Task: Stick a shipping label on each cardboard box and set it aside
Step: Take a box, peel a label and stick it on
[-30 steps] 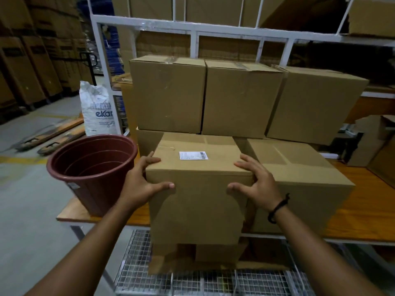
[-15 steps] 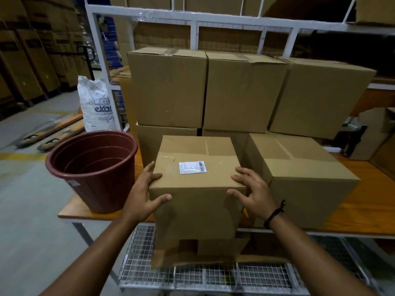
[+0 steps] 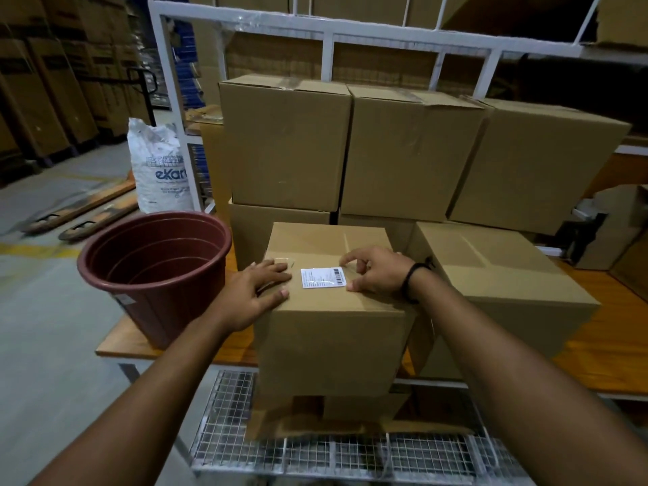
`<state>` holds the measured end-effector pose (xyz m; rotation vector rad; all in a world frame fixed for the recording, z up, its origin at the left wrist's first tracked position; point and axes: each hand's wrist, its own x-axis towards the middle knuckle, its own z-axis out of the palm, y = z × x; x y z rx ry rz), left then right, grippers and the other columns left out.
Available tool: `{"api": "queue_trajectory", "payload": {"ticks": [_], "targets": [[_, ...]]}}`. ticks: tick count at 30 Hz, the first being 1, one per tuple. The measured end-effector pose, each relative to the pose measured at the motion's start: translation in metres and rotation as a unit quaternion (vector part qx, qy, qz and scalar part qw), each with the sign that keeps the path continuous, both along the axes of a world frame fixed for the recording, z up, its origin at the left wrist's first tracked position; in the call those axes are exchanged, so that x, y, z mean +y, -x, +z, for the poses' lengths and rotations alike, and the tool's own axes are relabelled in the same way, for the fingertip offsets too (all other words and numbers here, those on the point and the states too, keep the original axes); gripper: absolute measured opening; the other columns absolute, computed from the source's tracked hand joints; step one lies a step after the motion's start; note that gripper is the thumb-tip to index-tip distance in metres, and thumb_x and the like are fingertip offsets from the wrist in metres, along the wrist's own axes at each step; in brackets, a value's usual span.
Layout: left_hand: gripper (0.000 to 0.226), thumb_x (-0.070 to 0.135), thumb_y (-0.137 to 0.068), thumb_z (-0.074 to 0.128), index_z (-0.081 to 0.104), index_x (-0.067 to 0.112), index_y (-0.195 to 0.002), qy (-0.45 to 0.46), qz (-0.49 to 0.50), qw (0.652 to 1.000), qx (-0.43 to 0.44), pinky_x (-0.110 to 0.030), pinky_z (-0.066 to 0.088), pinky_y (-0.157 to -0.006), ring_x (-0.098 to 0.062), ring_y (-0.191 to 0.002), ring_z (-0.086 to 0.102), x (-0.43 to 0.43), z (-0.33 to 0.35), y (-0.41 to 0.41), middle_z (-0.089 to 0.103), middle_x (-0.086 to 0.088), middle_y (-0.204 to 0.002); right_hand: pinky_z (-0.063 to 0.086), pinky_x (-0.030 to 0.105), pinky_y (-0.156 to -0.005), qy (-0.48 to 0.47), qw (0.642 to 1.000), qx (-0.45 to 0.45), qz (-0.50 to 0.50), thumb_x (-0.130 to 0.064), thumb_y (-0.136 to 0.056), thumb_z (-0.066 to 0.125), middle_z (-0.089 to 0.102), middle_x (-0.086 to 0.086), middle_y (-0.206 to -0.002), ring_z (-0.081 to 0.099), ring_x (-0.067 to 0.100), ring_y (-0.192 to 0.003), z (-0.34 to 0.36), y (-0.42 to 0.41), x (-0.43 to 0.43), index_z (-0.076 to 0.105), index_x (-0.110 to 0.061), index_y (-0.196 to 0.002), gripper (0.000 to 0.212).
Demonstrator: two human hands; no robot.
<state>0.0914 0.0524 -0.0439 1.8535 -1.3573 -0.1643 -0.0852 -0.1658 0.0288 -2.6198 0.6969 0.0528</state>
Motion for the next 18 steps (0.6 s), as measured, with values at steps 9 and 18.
{"api": "queue_trajectory", "payload": {"ticks": [9, 18], "targets": [[0.059, 0.063, -0.082, 0.046, 0.063, 0.029, -0.127, 0.009, 0.007, 0.999, -0.033, -0.031, 0.012, -0.118, 0.002, -0.139, 0.027, -0.002, -0.010, -0.004, 0.049, 0.015, -0.143, 0.046, 0.031, -0.071, -0.089, 0.995, 0.029, -0.013, -0.020, -0.066, 0.087, 0.054, -0.007, -0.087, 0.053, 0.013, -0.080, 0.000, -0.023, -0.010, 0.058, -0.028, -0.096, 0.042], [0.050, 0.053, -0.085, 0.051, 0.063, 0.028, -0.127, 0.017, 0.016, 0.999, -0.030, -0.028, 0.009, -0.117, 0.002, -0.138, 0.028, -0.005, -0.011, -0.002, 0.048, 0.018, -0.140, 0.047, 0.031, -0.070, -0.099, 0.995, 0.018, -0.013, -0.015, -0.068, 0.086, 0.055, -0.004, -0.083, 0.053, 0.013, -0.075, -0.001, -0.021, -0.009, 0.058, -0.026, -0.097, 0.042]]}}
